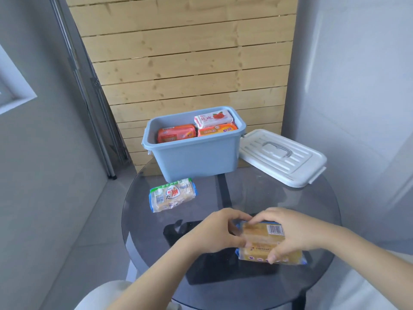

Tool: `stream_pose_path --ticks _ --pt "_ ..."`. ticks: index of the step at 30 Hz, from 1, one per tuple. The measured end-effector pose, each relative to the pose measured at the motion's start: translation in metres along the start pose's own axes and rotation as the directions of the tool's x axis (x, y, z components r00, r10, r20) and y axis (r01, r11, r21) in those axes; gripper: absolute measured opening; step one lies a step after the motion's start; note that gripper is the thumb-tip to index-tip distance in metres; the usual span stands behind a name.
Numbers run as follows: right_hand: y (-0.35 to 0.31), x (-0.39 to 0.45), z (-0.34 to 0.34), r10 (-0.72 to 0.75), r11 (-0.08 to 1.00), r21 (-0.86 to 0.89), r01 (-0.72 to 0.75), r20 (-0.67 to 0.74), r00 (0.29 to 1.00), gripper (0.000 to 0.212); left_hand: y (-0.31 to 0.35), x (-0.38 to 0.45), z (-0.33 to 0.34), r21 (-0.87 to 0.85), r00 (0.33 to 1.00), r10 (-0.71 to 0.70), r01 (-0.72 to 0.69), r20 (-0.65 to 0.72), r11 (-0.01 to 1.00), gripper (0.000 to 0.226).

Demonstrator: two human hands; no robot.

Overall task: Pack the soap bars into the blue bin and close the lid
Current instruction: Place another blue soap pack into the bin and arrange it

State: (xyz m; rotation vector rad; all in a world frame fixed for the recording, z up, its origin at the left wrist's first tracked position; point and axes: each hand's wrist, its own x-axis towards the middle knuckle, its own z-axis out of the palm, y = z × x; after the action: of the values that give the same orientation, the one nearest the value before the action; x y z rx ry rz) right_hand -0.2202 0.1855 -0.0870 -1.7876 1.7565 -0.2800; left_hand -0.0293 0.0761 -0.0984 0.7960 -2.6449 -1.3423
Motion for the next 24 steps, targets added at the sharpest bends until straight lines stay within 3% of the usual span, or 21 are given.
stream_pose_path --ticks 7,10,13,16,20,24 --pt "0.0 0.002 0.004 0.015 0.999 0.048 -0.012 -0.055 0.998 0.064 0.004 0.0 -0.006 -0.101 0.994 0.016 -0.004 0.112 0.995 0.055" --pt "-0.002 0.004 -0.005 0.069 0.968 0.243 -0.066 -0.004 0.998 0.053 0.005 -0.003 -0.015 -0.157 0.994 0.005 0.013 0.113 0.988 0.059" --pt "-0.008 0.012 -0.014 0.078 0.835 0.543 -0.093 0.052 0.996 0.052 0.006 -0.009 -0.027 -0.227 0.995 0.054 -0.034 0.082 0.973 0.06" --pt "-0.017 0.026 -0.026 0.107 0.711 0.687 -0.147 0.101 0.989 0.046 0.002 -0.013 -0.04 -0.253 0.996 0.076 -0.084 -0.041 0.964 0.06" --pt "-0.03 0.045 -0.039 0.08 0.545 0.811 -0.212 0.202 0.976 0.043 -0.002 -0.017 -0.058 -0.363 0.975 0.063 -0.139 -0.213 0.922 0.036" --pt "-0.045 0.062 -0.056 -0.006 0.267 0.959 -0.097 0.102 0.995 0.036 -0.005 -0.024 -0.081 -0.423 0.923 -0.045 -0.132 -0.383 0.896 0.023"
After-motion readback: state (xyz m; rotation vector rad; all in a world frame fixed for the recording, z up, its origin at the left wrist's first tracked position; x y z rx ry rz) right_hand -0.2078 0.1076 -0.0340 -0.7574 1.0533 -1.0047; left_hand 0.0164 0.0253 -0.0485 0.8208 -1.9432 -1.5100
